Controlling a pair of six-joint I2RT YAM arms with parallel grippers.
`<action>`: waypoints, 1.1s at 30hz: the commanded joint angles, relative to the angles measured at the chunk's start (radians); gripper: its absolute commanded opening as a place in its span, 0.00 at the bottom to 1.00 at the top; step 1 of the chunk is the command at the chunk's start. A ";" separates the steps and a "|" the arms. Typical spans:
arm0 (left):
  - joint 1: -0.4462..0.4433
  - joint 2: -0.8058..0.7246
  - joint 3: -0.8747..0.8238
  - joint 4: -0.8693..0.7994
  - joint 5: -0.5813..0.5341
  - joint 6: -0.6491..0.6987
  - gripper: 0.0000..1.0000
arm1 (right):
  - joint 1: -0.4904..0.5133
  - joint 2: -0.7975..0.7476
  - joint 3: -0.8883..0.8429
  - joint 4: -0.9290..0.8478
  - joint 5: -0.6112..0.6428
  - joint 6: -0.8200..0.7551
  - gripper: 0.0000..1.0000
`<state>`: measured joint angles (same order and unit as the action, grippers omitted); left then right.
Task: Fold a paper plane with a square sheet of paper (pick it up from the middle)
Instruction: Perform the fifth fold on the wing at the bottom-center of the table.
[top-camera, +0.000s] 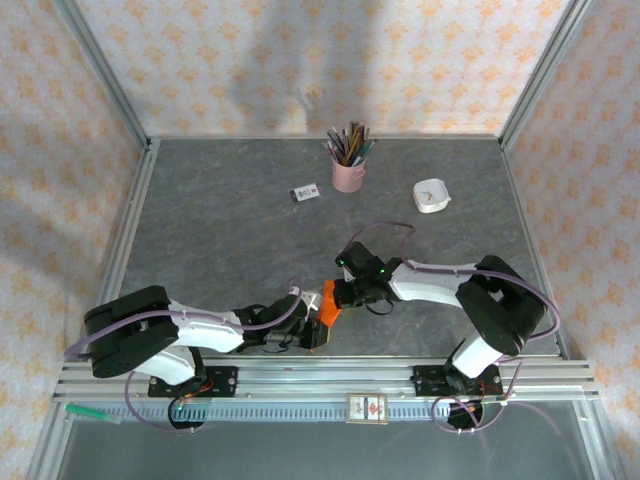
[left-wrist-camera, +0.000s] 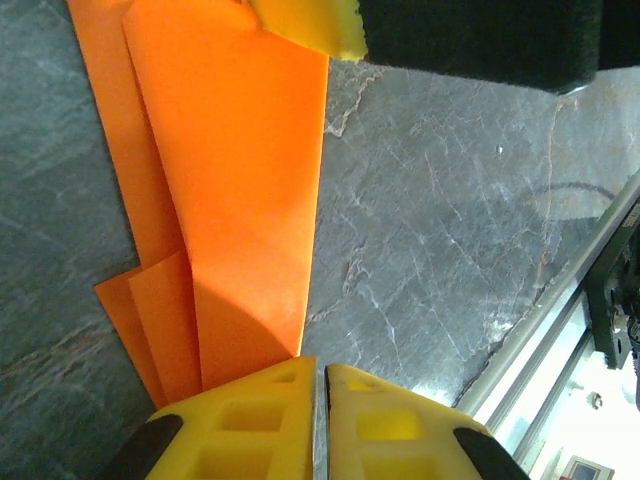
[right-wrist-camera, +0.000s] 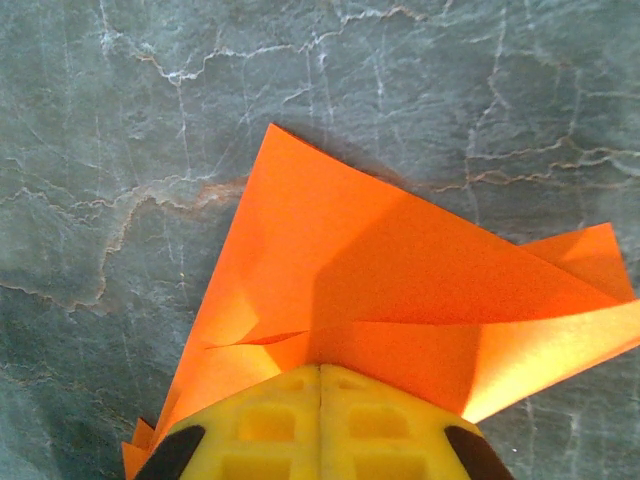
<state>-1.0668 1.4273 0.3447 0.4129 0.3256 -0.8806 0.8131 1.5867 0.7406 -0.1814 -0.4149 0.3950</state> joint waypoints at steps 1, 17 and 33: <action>0.002 -0.003 -0.008 -0.010 0.010 -0.005 0.14 | -0.002 0.047 -0.033 -0.052 0.114 -0.005 0.00; -0.011 -0.056 -0.046 -0.026 0.036 -0.029 0.14 | -0.002 0.048 -0.032 -0.051 0.116 -0.008 0.00; -0.015 -0.155 -0.016 -0.117 0.023 0.002 0.15 | -0.002 0.044 -0.032 -0.056 0.119 -0.005 0.00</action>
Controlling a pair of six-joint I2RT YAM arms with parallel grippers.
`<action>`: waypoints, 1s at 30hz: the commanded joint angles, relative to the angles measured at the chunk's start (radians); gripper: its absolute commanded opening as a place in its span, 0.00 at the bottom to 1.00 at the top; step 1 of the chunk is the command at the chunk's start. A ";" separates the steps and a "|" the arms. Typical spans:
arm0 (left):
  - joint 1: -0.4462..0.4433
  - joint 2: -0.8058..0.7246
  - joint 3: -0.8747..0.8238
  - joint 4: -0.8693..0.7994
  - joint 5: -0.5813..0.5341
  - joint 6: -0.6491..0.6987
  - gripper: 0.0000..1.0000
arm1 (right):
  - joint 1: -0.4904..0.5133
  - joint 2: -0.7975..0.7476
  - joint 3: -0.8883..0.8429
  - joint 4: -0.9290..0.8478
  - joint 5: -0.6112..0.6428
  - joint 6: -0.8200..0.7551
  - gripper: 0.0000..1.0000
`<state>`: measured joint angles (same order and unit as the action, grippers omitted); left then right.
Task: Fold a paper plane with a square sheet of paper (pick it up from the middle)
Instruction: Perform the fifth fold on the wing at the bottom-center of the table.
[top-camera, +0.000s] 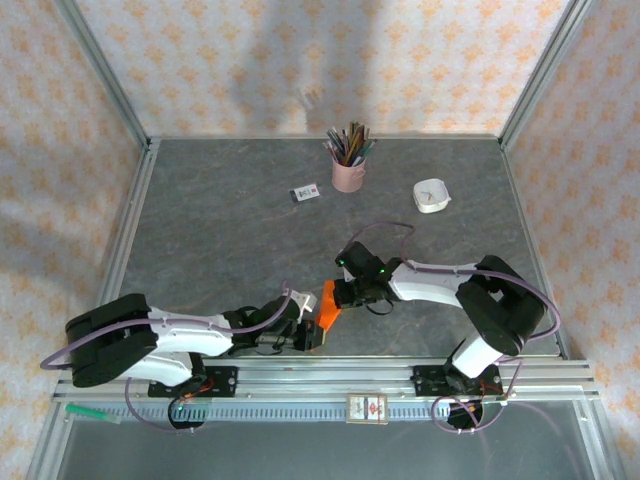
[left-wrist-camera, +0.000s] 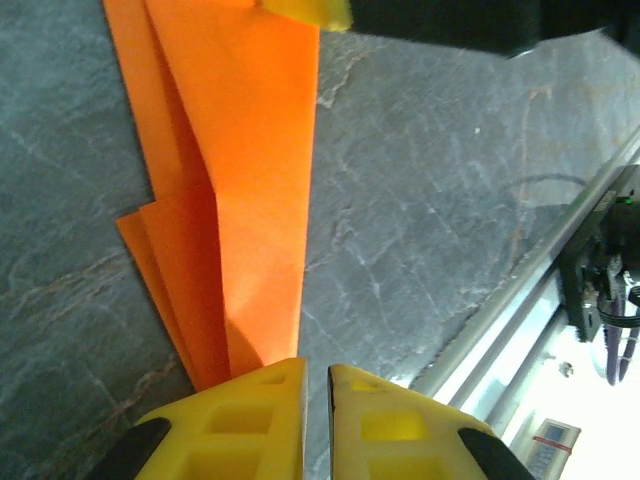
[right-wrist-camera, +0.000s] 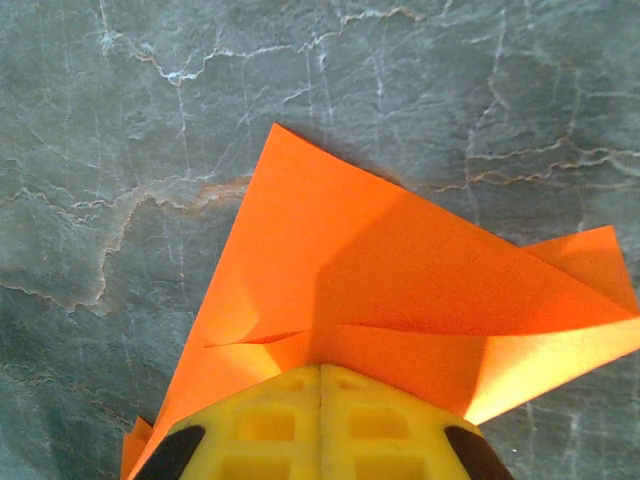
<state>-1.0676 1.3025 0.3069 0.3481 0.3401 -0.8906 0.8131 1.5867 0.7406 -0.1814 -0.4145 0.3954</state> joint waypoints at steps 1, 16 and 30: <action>-0.016 -0.033 0.019 -0.050 0.009 0.009 0.15 | -0.002 0.044 -0.033 -0.056 0.120 -0.005 0.00; -0.040 0.074 -0.038 -0.014 0.003 0.001 0.14 | -0.002 0.045 -0.040 -0.051 0.120 -0.004 0.00; -0.109 0.053 -0.021 -0.115 -0.004 0.039 0.07 | -0.002 0.056 -0.037 -0.067 0.137 0.004 0.00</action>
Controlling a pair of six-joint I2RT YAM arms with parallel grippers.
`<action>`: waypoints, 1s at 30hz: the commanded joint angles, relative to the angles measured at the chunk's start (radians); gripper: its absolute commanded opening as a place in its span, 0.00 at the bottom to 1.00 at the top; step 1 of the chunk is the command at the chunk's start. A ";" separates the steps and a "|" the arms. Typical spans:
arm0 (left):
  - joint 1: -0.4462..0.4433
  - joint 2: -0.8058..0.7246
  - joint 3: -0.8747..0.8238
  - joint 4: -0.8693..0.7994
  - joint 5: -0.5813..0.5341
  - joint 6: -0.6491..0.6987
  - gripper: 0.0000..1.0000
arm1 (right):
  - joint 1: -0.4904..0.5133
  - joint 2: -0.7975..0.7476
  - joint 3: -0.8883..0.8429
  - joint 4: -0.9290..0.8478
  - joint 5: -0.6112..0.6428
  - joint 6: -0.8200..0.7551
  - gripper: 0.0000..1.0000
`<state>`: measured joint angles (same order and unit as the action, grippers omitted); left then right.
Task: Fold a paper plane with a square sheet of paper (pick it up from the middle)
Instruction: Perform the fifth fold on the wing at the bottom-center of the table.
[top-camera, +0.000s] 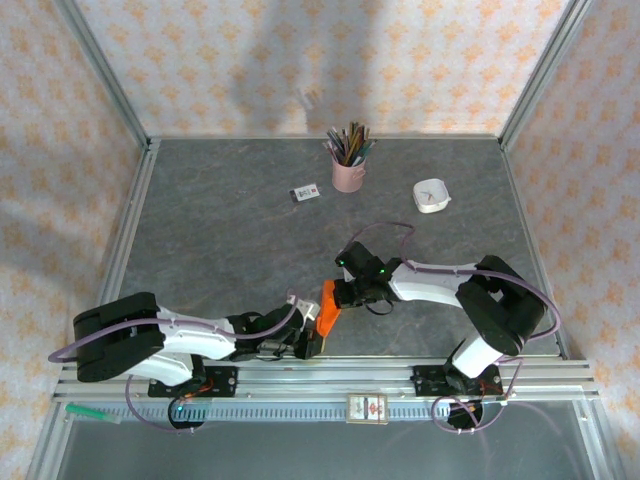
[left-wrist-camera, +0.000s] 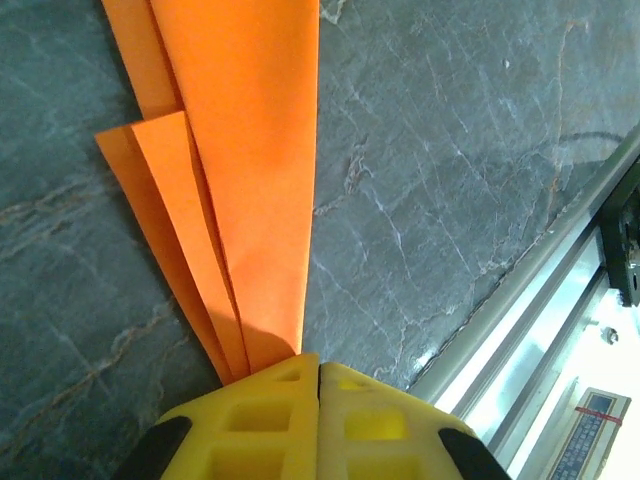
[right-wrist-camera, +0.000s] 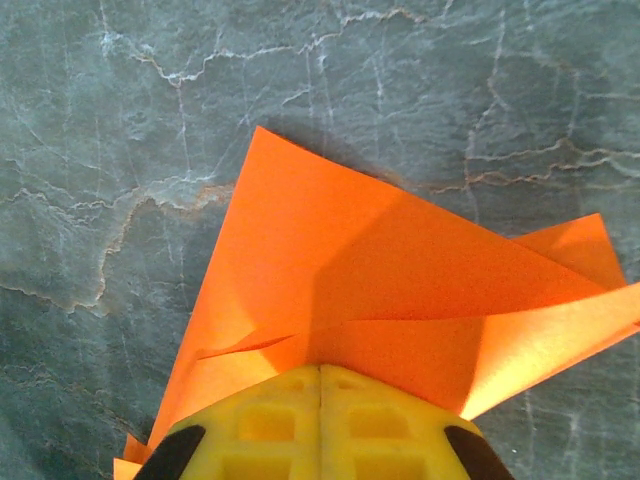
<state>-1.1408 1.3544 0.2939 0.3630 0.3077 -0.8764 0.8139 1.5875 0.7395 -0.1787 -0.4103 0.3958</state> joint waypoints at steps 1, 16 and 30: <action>-0.040 -0.004 -0.009 -0.139 0.028 0.022 0.06 | -0.002 0.056 -0.036 -0.069 0.133 0.003 0.00; -0.070 -0.115 -0.040 -0.282 0.006 -0.009 0.00 | -0.002 0.063 -0.037 -0.071 0.137 0.007 0.00; -0.019 -0.232 0.115 -0.209 -0.017 0.001 0.04 | -0.003 0.058 -0.035 -0.071 0.139 0.009 0.00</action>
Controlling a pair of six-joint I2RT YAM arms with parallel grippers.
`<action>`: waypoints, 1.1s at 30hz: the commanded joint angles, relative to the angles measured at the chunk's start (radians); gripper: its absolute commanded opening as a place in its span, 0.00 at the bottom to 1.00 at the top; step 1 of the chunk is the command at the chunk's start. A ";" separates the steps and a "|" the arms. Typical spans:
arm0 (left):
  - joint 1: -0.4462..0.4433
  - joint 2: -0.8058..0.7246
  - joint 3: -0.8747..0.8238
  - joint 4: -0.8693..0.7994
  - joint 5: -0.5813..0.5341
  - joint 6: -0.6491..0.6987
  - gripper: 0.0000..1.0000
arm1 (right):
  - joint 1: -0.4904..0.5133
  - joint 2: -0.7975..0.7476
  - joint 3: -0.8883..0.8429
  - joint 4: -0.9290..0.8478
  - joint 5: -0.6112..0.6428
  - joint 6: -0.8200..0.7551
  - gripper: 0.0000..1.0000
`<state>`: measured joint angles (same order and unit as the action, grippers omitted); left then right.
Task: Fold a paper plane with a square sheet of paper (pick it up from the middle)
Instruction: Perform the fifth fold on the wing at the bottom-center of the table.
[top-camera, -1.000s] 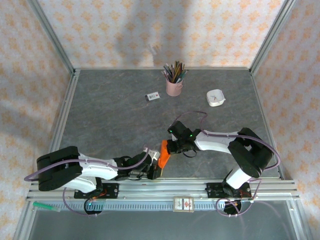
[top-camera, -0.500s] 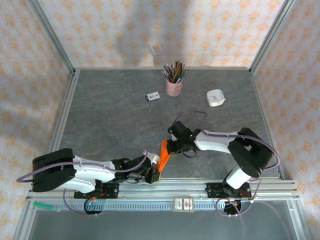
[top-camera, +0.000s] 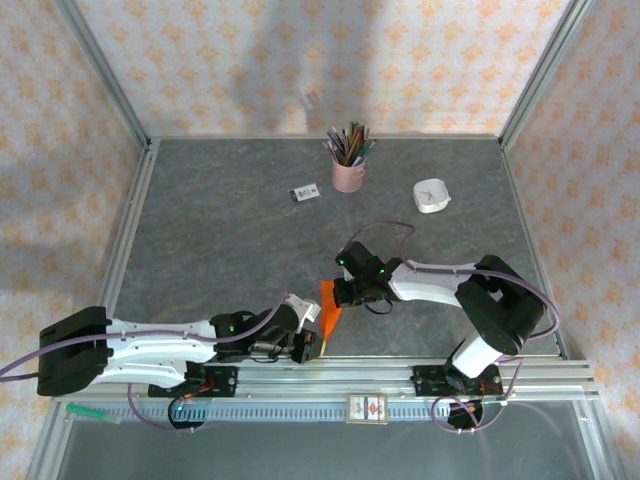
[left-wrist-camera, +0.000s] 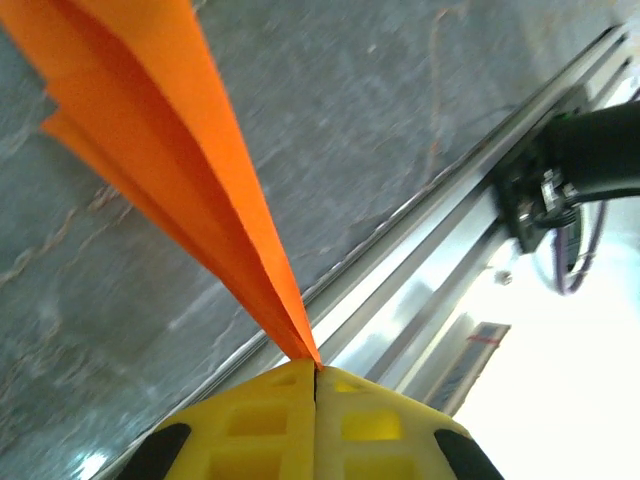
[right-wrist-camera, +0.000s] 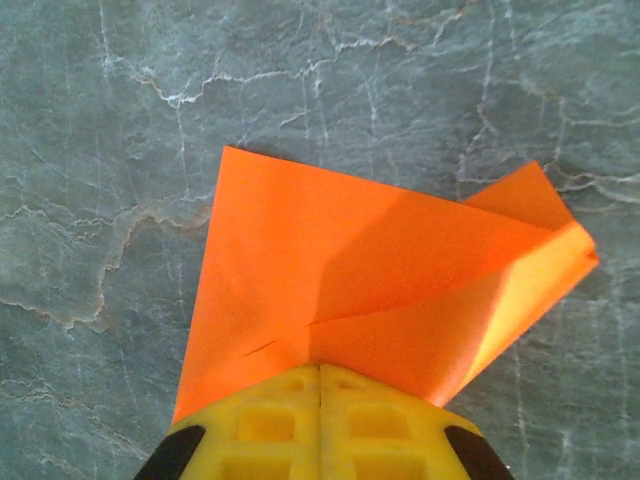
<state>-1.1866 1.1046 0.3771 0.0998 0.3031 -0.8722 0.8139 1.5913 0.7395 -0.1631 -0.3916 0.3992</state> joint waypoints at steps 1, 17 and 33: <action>0.034 0.019 0.036 0.064 -0.010 -0.002 0.04 | -0.003 0.055 -0.034 -0.087 0.119 0.006 0.00; 0.069 -0.337 -0.071 -0.218 -0.055 0.074 0.19 | -0.011 0.077 -0.005 -0.085 0.166 0.059 0.00; 0.167 0.185 0.115 0.087 0.016 0.056 0.08 | -0.036 0.075 -0.005 -0.052 0.166 0.144 0.00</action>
<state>-1.0492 1.2659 0.4686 0.1158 0.3069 -0.8356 0.7902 1.6226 0.7681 -0.1284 -0.3202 0.5308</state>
